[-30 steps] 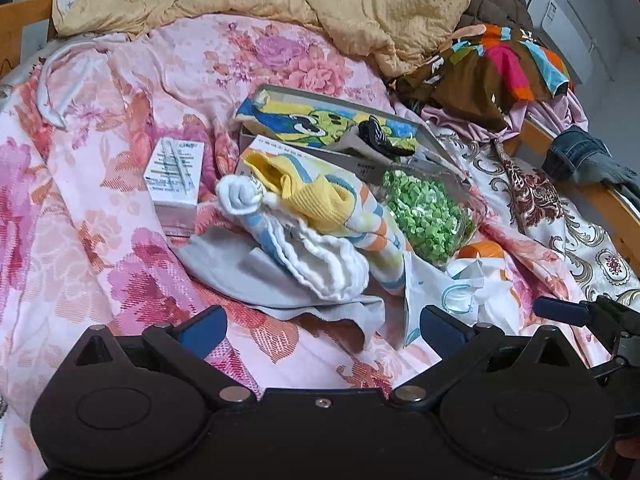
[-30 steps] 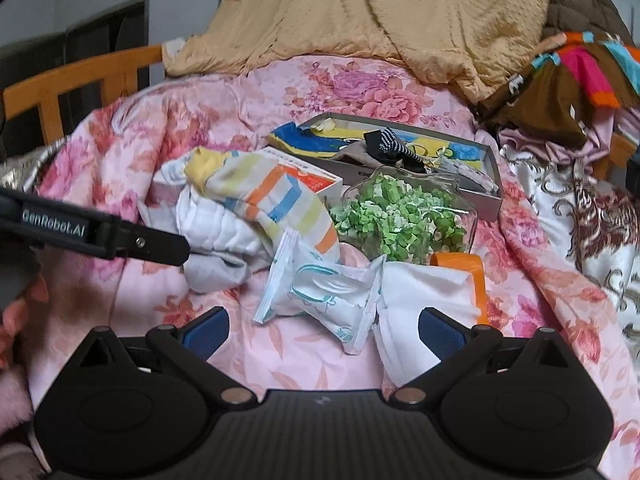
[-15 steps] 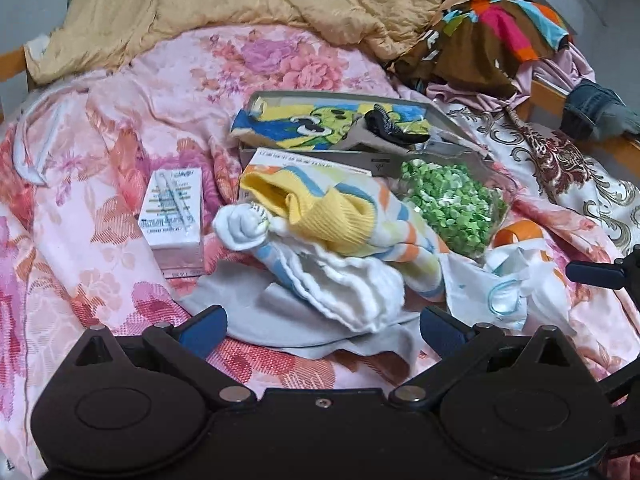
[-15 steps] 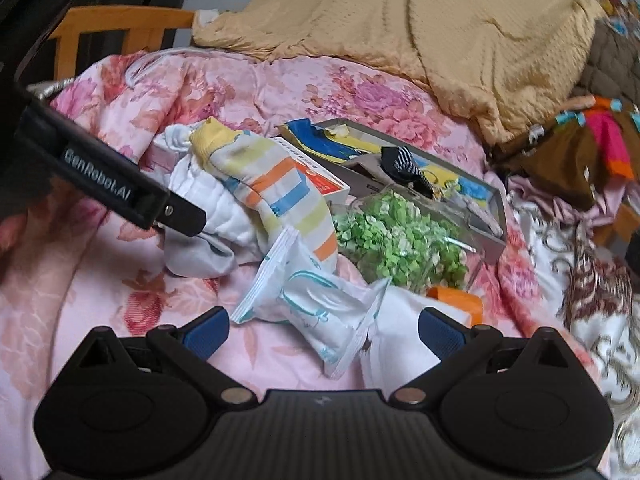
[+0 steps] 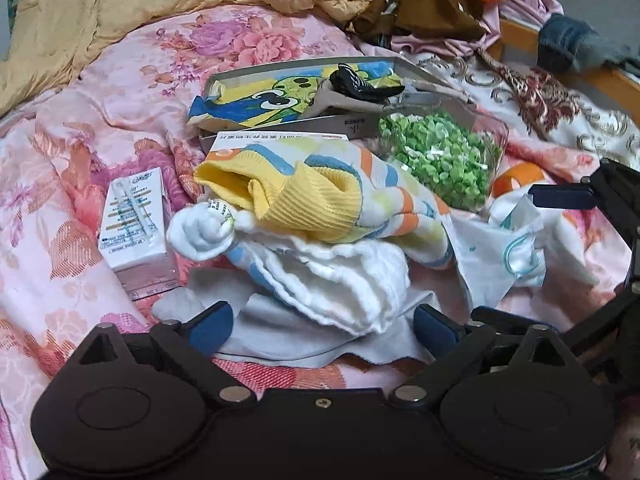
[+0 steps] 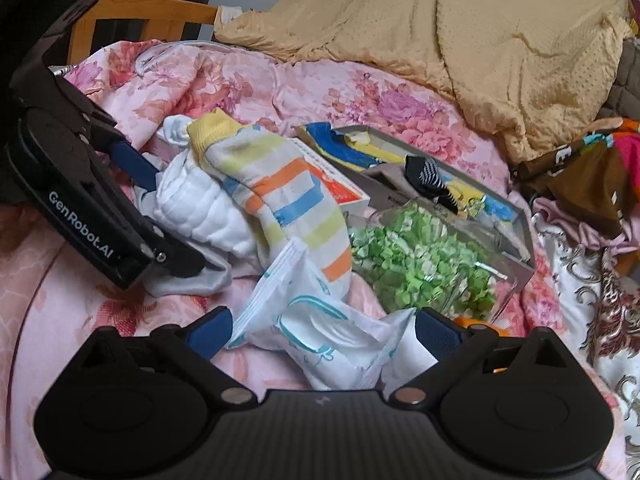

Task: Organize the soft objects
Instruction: 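Grasp the grey cloth with the left gripper while the right gripper grasps the plastic packet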

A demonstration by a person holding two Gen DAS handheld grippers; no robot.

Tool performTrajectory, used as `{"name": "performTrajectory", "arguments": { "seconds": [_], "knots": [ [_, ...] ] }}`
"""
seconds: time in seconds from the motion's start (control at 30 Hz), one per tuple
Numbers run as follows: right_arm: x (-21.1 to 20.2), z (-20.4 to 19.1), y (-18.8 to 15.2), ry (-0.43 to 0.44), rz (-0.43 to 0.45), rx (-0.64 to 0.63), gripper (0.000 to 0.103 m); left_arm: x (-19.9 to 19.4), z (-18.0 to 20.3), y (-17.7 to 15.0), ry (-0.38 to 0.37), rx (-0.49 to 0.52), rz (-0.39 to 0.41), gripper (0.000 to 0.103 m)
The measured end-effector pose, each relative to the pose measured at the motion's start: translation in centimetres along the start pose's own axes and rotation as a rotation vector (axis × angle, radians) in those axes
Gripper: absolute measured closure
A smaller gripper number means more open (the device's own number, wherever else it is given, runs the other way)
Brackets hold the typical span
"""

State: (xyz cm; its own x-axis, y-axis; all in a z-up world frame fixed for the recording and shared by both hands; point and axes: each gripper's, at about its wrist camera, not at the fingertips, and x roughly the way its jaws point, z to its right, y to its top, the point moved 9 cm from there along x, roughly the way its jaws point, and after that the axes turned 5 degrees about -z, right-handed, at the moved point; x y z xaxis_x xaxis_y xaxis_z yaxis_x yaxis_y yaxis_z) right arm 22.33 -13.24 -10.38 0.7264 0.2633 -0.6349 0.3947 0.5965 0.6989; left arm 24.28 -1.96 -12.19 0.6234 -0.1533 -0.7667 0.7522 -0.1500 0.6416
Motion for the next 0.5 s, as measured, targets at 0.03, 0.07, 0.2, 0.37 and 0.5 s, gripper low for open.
{"name": "performTrajectory", "arguments": {
  "seconds": [0.03, 0.07, 0.2, 0.37, 0.5],
  "knots": [
    [0.05, -0.08, -0.09, 0.001, -0.001, -0.003, 0.004, 0.02, -0.03, 0.03, 0.005, 0.004, 0.001, 0.011],
    [0.13, -0.17, -0.13, -0.001, -0.004, -0.010, 0.004, 0.06, -0.03, 0.01, 0.004, 0.006, 0.002, 0.013],
    [0.41, -0.43, -0.50, 0.005, -0.022, -0.017, 0.011, 0.25, -0.05, -0.12, -0.005, 0.005, 0.003, 0.021],
    [0.41, -0.50, -0.58, 0.014, -0.033, -0.006, 0.014, 0.13, 0.27, -0.20, -0.016, 0.004, 0.005, 0.043],
    [0.35, -0.53, -0.52, 0.013, -0.036, -0.007, 0.017, -0.38, 0.86, -0.34, -0.014, 0.013, 0.009, 0.060]
  ]
}}
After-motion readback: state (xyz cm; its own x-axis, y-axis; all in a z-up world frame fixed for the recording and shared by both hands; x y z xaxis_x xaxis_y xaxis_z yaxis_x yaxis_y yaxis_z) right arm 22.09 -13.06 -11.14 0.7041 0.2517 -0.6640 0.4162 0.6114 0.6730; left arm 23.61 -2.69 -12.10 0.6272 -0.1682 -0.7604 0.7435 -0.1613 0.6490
